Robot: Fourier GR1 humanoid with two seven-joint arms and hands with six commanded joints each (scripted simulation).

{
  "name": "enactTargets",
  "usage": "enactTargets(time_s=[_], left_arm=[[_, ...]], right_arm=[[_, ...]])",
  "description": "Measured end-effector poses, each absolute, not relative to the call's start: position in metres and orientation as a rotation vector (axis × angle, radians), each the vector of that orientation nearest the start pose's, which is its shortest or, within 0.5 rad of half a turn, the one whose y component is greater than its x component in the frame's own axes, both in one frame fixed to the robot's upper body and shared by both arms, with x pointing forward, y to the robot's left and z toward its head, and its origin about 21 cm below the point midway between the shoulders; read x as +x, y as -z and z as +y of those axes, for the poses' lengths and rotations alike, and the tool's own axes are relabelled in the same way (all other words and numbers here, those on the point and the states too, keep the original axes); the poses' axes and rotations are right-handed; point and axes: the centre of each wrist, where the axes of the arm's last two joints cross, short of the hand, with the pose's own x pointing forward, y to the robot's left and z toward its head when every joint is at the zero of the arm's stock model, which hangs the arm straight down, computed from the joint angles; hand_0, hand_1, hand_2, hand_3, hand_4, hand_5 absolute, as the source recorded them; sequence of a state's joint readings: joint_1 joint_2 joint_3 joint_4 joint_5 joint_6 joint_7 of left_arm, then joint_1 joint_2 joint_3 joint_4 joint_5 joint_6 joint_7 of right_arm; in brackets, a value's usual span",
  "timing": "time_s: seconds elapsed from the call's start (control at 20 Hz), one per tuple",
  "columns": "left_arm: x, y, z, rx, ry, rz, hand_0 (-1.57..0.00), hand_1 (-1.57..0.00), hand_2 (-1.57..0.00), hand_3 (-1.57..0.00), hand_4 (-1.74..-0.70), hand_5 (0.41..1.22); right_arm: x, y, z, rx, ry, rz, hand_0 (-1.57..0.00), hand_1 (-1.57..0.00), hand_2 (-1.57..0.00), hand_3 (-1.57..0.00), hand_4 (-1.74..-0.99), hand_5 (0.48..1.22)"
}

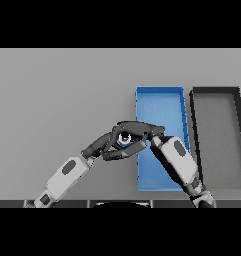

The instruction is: Pick up the blue pipe and place it into the blue bin.

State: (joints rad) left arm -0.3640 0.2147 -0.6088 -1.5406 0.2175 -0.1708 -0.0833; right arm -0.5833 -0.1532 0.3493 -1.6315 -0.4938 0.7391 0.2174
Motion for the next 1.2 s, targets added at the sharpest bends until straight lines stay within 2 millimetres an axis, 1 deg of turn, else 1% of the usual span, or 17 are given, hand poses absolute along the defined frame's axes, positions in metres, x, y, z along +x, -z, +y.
enactTargets(time_s=[0.05,0.1,0.15,0.25,0.3,0.35,0.4,0.45,0.55,0.6,0.7,0.8,0.9,1.0,1.1,1.15,1.2], left_arm=[[0.272,-0.053,0.106,-0.650,0.803,-1.693,-1.46,-1.45,-1.45,-0.59,-1.72,1.215],[0.274,-0.052,0.109,-0.651,0.813,-1.699,-1.48,-1.45,-1.47,-0.55,-1.73,1.216],[0.273,-0.052,0.110,-0.648,0.827,-1.707,-1.50,-1.45,-1.49,-0.53,-1.73,1.217],[0.277,-0.056,0.111,-0.629,0.850,-1.701,-1.50,-1.36,-1.52,-0.51,-1.73,1.219],[0.275,-0.054,0.112,-0.635,0.860,-1.706,-1.43,-1.22,-1.35,-0.53,-1.64,1.219],[0.275,-0.053,0.110,-0.643,0.874,-1.707,-1.41,-1.19,-1.24,-0.52,-1.54,1.219],[0.275,-0.054,0.110,-0.628,0.896,-1.704,-1.22,-1.00,-1.02,-0.42,-1.44,1.220],[0.275,-0.055,0.109,-0.630,0.915,-1.690,-0.98,-0.80,-0.82,-0.33,-1.34,1.220],[0.278,-0.054,0.113,-0.641,0.956,-1.664,-0.63,-0.51,-0.52,-0.21,-1.18,1.213],[0.279,-0.054,0.117,-0.644,0.969,-1.643,-0.50,-0.41,-0.42,-0.17,-1.11,1.184],[0.275,-0.052,0.117,-0.625,0.989,-1.633,-0.32,-0.26,-0.27,-0.11,-0.99,1.042],[0.279,-0.053,0.119,-0.583,0.997,-1.655,-0.20,-0.17,-0.17,-0.07,-0.91,0.901],[0.279,-0.051,0.120,-0.559,1.000,-1.643,-0.13,-0.11,-0.11,-0.04,-0.85,0.794],[0.281,-0.050,0.119,-0.530,1.001,-1.642,-0.08,-0.07,-0.07,-0.03,-0.83,0.719],[0.281,-0.051,0.121,-0.537,0.993,-1.649,-0.05,-0.04,-0.04,-0.02,-0.83,0.659],[0.281,-0.048,0.121,-0.543,0.982,-1.643,-0.04,-0.03,-0.04,-0.01,-0.84,0.636],[0.278,-0.047,0.121,-0.553,0.956,-1.643,-0.03,-0.03,-0.03,-0.01,-0.85,0.623]], right_arm=[[0.313,-0.161,-0.107,1.017,-1.208,-1.611,-1.45,-1.46,-1.46,-1.42,-1.459,1.052],[0.312,-0.161,-0.105,0.999,-1.224,-1.623,-1.48,-1.48,-1.48,-1.45,-1.465,1.086],[0.311,-0.162,-0.108,0.988,-1.243,-1.635,-1.50,-1.50,-1.50,-1.47,-1.469,1.113],[0.309,-0.160,-0.109,1.010,-1.218,-1.646,-1.52,-1.52,-1.52,-1.51,-1.473,1.152],[0.309,-0.159,-0.106,1.022,-1.221,-1.619,-1.53,-1.53,-1.53,-1.52,-1.474,1.166],[0.308,-0.158,-0.109,1.048,-1.205,-1.618,-1.54,-1.54,-1.54,-1.53,-1.477,1.177],[0.310,-0.159,-0.109,1.041,-1.207,-1.623,-1.55,-1.55,-1.55,-1.54,-1.478,1.186],[0.308,-0.162,-0.110,1.043,-1.220,-1.641,-1.55,-1.55,-1.55,-1.54,-1.480,1.193],[0.304,-0.163,-0.107,1.051,-1.211,-1.658,-1.56,-1.56,-1.56,-1.55,-1.481,1.203],[0.304,-0.162,-0.108,1.050,-1.202,-1.665,-1.56,-1.56,-1.56,-1.56,-1.482,1.206],[0.302,-0.161,-0.107,1.052,-1.208,-1.649,-1.56,-1.56,-1.56,-1.56,-1.483,1.212],[0.303,-0.160,-0.107,1.094,-1.186,-1.662,-1.57,-1.57,-1.57,-1.57,-1.484,1.215],[0.304,-0.160,-0.109,1.085,-1.181,-1.666,-1.57,-1.57,-1.57,-1.57,-1.484,1.217],[0.303,-0.161,-0.110,1.089,-1.168,-1.681,-1.57,-1.57,-1.57,-1.57,-1.485,1.219],[0.301,-0.163,-0.106,1.076,-1.167,-1.692,-1.57,-1.57,-1.57,-1.57,-1.485,1.219],[0.303,-0.162,-0.108,1.069,-1.168,-1.686,-1.57,-1.57,-1.57,-1.57,-1.487,1.220],[0.301,-0.164,-0.105,1.065,-1.170,-1.683,-1.57,-1.57,-1.57,-1.57,-1.488,1.220]])
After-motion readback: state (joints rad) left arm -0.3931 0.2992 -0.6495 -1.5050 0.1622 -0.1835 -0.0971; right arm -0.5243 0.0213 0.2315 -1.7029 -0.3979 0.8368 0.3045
